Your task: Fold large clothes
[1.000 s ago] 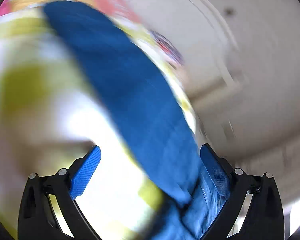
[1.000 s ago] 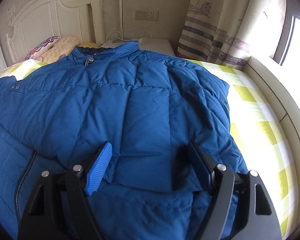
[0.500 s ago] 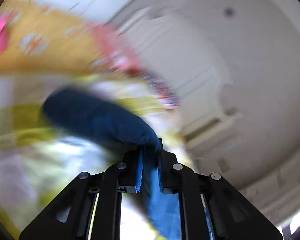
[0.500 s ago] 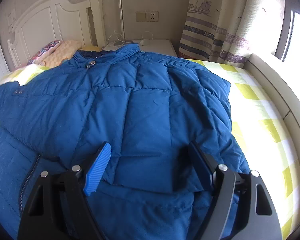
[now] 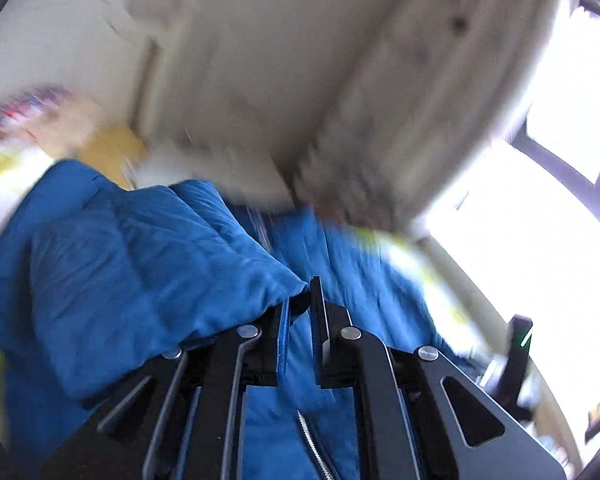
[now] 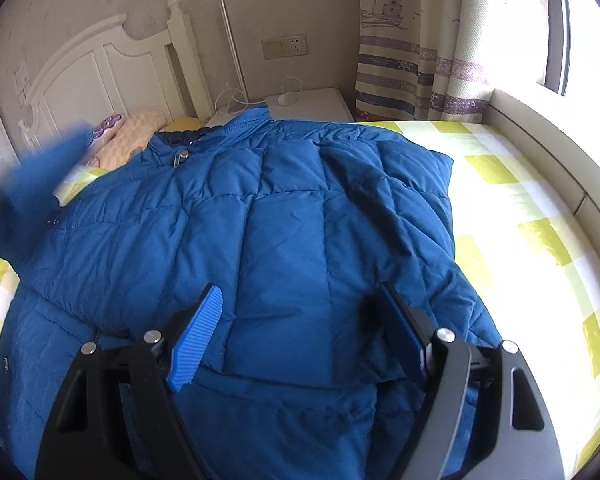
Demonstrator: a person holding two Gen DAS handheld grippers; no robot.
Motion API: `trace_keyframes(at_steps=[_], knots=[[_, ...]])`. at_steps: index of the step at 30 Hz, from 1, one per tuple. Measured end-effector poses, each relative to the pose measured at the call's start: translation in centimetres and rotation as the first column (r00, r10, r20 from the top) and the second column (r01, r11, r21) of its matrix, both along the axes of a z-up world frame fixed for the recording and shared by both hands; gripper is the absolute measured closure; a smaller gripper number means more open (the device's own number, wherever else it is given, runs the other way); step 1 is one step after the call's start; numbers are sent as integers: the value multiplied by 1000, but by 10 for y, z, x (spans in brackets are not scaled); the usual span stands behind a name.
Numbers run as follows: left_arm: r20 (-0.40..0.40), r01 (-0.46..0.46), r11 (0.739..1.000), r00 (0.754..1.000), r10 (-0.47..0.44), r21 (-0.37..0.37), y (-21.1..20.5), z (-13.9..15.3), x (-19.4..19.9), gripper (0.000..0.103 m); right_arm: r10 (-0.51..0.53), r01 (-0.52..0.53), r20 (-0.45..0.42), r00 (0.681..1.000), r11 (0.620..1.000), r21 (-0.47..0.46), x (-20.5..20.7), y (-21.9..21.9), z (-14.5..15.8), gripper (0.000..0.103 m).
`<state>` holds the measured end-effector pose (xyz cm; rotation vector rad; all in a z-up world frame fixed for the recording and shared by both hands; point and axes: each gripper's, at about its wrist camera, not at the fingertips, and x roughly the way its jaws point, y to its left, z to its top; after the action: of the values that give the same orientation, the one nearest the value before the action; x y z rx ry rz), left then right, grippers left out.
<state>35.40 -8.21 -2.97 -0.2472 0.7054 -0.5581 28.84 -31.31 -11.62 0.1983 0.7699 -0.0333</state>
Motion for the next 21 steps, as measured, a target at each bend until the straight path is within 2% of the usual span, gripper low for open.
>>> trace_keyframes(at_steps=[2,3,5,6,8,9,10,11,12,13,14,15,17,19,21], knots=[[-88,66,991,995,-56,120,-31,-31,4,85,-3,3,6,1000,1000,27,-1,-4,0,25],[-99,91,978,992,-73,190,-42,-41,-1,72,-2,2,9,1000,999,42,-2,-6,0,25],[-53,112,955,993,-101,275,-50,-41,-14,52,-1,0,15,1000,998,68,-3,-10,0,25],[-10,99,948,995,-101,302,-48,-34,-23,45,-1,0,18,1000,996,86,-3,-12,-1,25],[83,65,956,992,-92,285,-38,-13,-45,31,-2,-1,24,1000,994,111,-4,-16,-1,25],[157,22,973,986,-59,228,-19,7,-61,26,-3,-1,28,1000,992,124,-5,-18,-1,25],[202,-24,983,979,-14,182,-1,21,-66,16,-3,-1,30,1000,991,130,-5,-19,-1,25],[245,-98,987,967,65,128,23,31,-77,14,-4,0,32,999,991,134,-6,-19,-1,25],[260,-200,974,951,166,109,46,36,-85,14,-4,0,33,999,991,135,-6,-20,-1,25],[251,-285,951,935,249,121,62,38,-84,14,-4,0,33,999,991,132,-6,-19,-1,25],[228,-387,910,909,349,150,83,33,-81,14,-4,0,32,999,992,129,-6,-19,-1,25],[182,-487,853,871,457,190,108,24,-73,15,-4,0,31,1000,992,126,-6,-19,-1,25],[90,-524,816,850,519,243,136,8,-57,16,-4,0,29,1000,993,119,-6,-18,0,25],[7,-499,812,853,522,301,150,-9,-43,16,-3,0,27,1000,994,113,-5,-18,-1,25],[-22,-475,806,857,515,353,150,-22,-27,16,-4,1,22,1000,995,104,-5,-17,-1,25]])
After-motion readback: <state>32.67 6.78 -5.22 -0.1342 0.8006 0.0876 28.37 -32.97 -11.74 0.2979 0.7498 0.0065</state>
